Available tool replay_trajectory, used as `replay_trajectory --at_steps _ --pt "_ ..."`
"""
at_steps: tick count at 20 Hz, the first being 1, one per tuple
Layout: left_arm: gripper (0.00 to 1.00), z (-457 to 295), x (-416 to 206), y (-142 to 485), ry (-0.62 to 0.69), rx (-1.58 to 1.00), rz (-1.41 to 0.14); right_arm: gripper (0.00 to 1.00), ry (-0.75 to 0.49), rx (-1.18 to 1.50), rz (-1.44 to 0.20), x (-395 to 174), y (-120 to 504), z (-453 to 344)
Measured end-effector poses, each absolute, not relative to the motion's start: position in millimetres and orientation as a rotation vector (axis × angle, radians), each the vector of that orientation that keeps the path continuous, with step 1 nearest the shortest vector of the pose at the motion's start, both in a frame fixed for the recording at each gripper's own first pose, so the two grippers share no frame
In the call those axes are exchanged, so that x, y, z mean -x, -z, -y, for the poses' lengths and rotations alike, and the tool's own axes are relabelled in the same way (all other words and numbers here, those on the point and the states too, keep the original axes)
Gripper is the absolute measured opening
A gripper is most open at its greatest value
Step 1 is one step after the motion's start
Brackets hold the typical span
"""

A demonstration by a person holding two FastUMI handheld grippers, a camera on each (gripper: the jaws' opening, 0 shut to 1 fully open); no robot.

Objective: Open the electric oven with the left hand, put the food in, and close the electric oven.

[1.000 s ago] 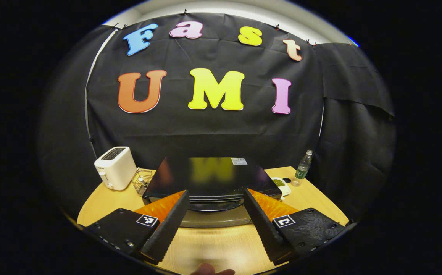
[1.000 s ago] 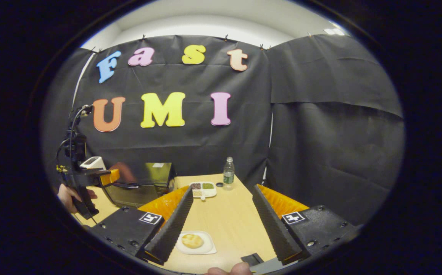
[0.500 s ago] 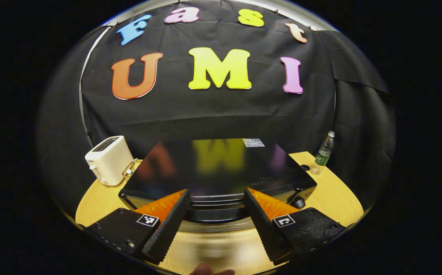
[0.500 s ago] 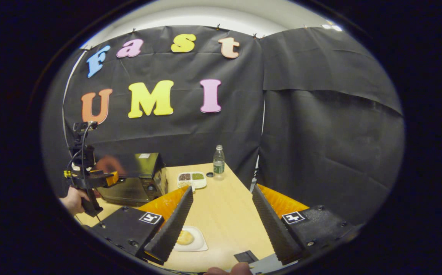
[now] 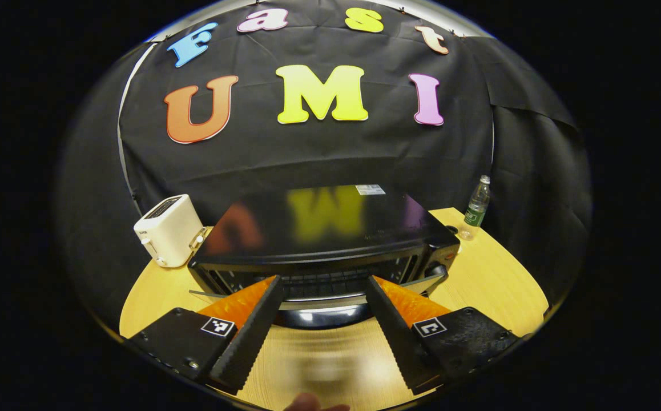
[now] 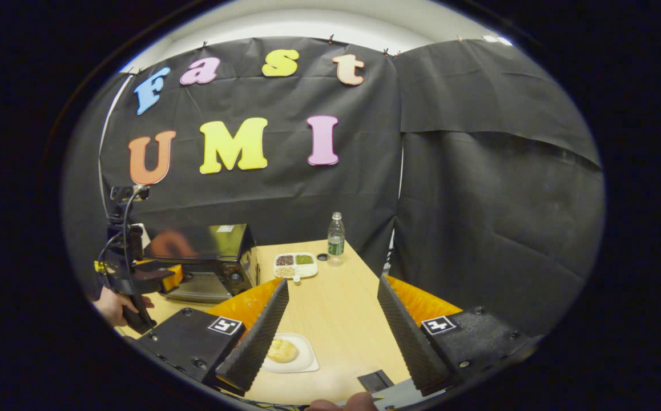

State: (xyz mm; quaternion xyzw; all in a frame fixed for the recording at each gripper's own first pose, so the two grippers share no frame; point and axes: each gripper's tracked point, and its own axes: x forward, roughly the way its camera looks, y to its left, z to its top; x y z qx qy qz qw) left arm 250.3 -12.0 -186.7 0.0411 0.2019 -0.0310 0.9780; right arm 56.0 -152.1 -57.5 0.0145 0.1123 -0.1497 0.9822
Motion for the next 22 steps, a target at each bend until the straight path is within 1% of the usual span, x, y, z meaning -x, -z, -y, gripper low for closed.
replay_trajectory --at_steps 1,4,6,7,9,10,11,14,19,22 --pt "0.99 12.1 -237.9 193.0 0.069 -0.075 -0.419 0.98 0.301 -0.035 -0.219 -52.9 55.3 150.9" --pt "0.99 9.3 -203.4 221.3 0.082 -0.024 -0.496 0.99 0.297 -0.037 -0.212 -45.6 55.6 146.7" --pt "0.99 3.0 -185.8 249.4 0.060 0.012 -0.566 0.99 0.294 -0.037 -0.208 -39.9 54.7 144.3" --pt "0.99 1.2 -181.1 261.4 0.056 0.028 -0.595 0.98 0.293 -0.034 -0.206 -36.6 53.9 142.2" --pt "0.96 -1.1 -175.3 285.8 0.053 0.039 -0.644 0.98 0.294 -0.016 -0.208 -30.3 55.0 142.3" --pt "1.00 -2.1 -174.0 294.9 0.057 0.037 -0.658 0.99 0.295 -0.009 -0.213 -26.4 56.2 142.6" --pt "0.95 -2.5 -170.4 304.3 0.061 0.037 -0.680 0.99 0.296 -0.004 -0.219 -23.0 58.5 143.0" --pt "0.95 -6.1 -163.3 330.1 0.072 0.008 -0.730 0.99 0.297 0.009 -0.238 -16.0 62.9 144.3" --pt "0.95 -12.0 -164.6 330.3 0.070 -0.014 -0.711 0.98 0.287 0.008 -0.250 -10.6 69.2 145.8" --pt "0.95 -6.2 -159.8 311.9 0.096 0.005 -0.668 0.99 0.272 0.007 -0.264 -12.0 77.4 143.6"
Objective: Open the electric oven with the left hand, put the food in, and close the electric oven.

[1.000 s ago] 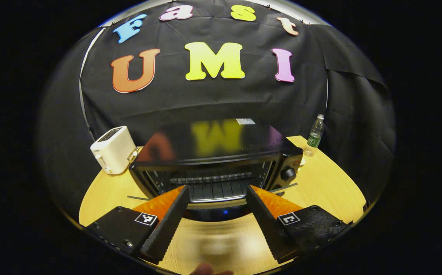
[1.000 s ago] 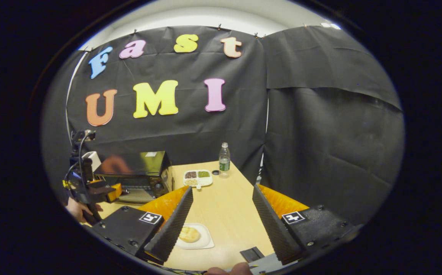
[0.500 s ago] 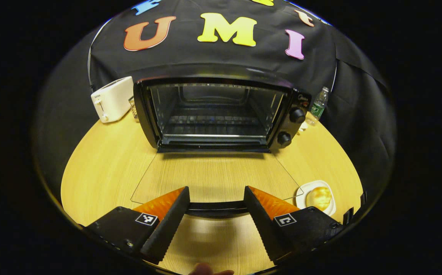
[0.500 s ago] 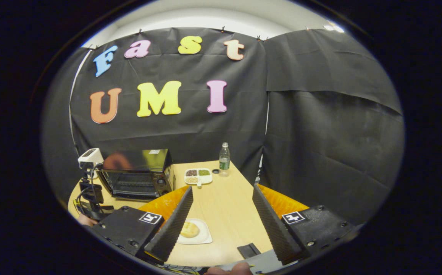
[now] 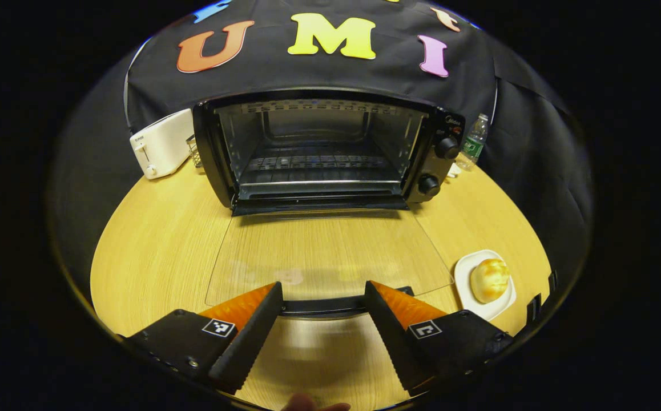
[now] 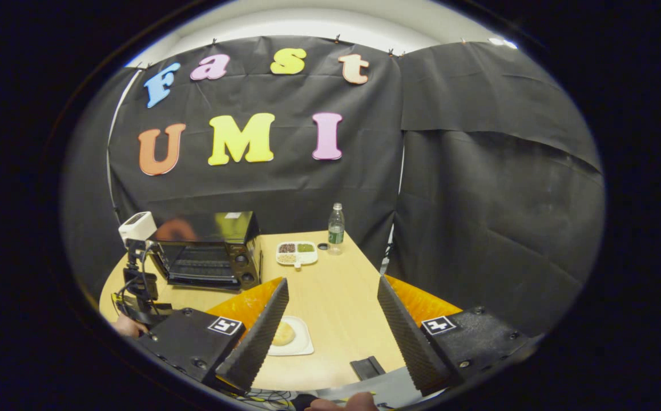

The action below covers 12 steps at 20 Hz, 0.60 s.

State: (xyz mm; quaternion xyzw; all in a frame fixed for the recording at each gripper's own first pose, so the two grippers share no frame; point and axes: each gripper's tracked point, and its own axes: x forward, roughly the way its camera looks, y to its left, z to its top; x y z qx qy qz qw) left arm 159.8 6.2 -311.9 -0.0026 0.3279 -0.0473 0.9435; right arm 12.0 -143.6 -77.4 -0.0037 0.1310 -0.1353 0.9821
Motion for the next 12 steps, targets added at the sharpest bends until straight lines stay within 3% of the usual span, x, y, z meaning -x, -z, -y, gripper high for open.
replay_trajectory --at_steps 6,12 --pt "0.95 -17.3 -137.5 251.1 0.079 -0.009 -0.542 0.98 0.183 -0.028 -0.333 -19.1 118.8 122.2" --pt "0.95 -51.8 -104.8 147.0 -0.023 -0.042 -0.325 0.99 0.110 -0.051 -0.444 -38.9 199.0 93.0"
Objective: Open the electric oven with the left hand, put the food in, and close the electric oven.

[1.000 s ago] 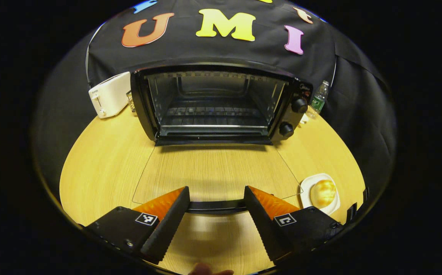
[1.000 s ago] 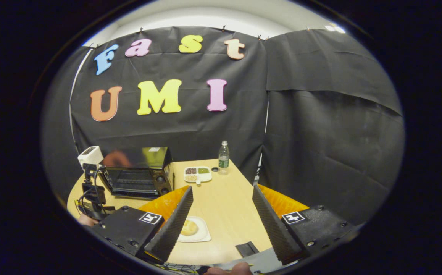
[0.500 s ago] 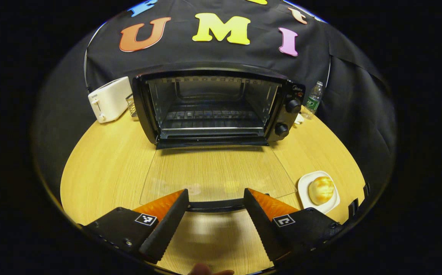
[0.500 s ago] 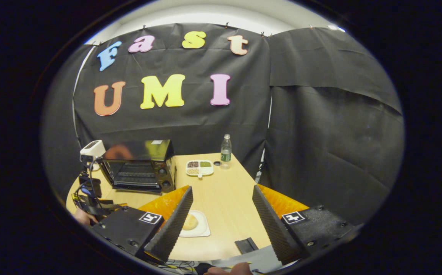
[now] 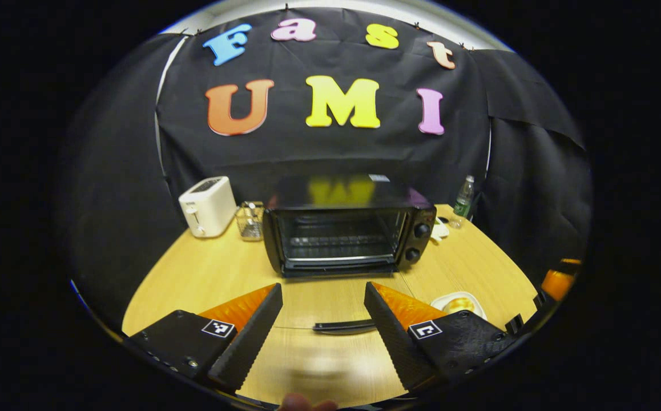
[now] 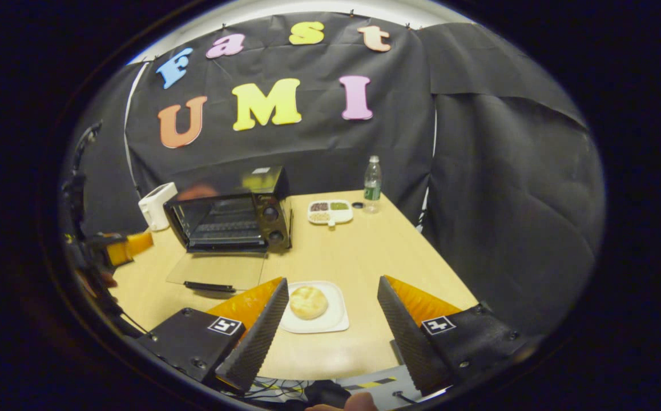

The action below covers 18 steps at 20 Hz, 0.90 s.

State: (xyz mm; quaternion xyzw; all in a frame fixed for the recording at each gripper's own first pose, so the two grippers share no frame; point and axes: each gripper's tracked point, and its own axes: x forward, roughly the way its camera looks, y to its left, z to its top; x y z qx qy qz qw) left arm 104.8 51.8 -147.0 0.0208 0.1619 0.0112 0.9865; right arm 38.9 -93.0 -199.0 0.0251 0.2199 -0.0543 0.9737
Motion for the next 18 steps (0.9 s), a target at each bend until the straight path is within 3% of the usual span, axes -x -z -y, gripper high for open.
replay_trajectory --at_steps 8,18 --pt "0.95 -38.5 -61.5 58.3 -0.066 0.031 -0.232 0.99 0.067 -0.058 -0.574 -103.9 305.7 75.0" --pt "0.95 -4.1 -90.4 47.6 -0.091 0.087 -0.273 0.98 -0.009 -0.006 -0.713 -136.2 373.3 65.7"
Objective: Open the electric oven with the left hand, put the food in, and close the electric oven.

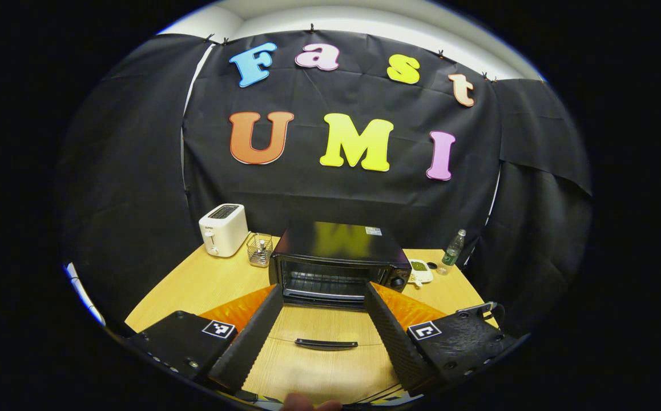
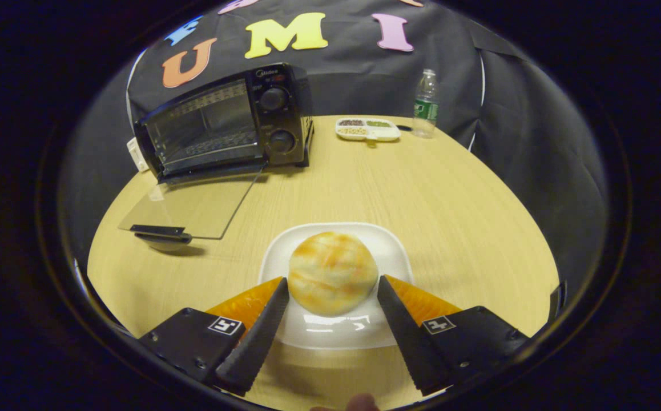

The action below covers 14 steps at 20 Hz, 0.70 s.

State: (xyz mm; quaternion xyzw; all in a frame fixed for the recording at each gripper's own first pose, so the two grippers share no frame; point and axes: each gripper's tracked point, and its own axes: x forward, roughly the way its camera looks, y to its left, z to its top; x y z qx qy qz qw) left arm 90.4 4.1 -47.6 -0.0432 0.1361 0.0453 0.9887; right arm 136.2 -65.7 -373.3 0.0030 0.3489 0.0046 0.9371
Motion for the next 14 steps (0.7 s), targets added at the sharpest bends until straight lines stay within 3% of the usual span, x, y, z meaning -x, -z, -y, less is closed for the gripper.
replay_trajectory --at_steps 1,8,14 --pt "0.94 -3.1 -95.9 46.3 -0.101 0.086 -0.274 0.99 -0.023 0.006 -0.718 -140.2 375.1 66.7" --pt "0.94 7.9 -116.9 50.3 -0.155 0.102 -0.280 0.74 -0.089 -0.047 -0.746 -142.3 351.4 72.6" --pt "0.94 -13.6 -121.0 49.7 -0.155 0.103 -0.280 0.67 -0.103 -0.124 -0.684 -145.9 301.0 48.1"
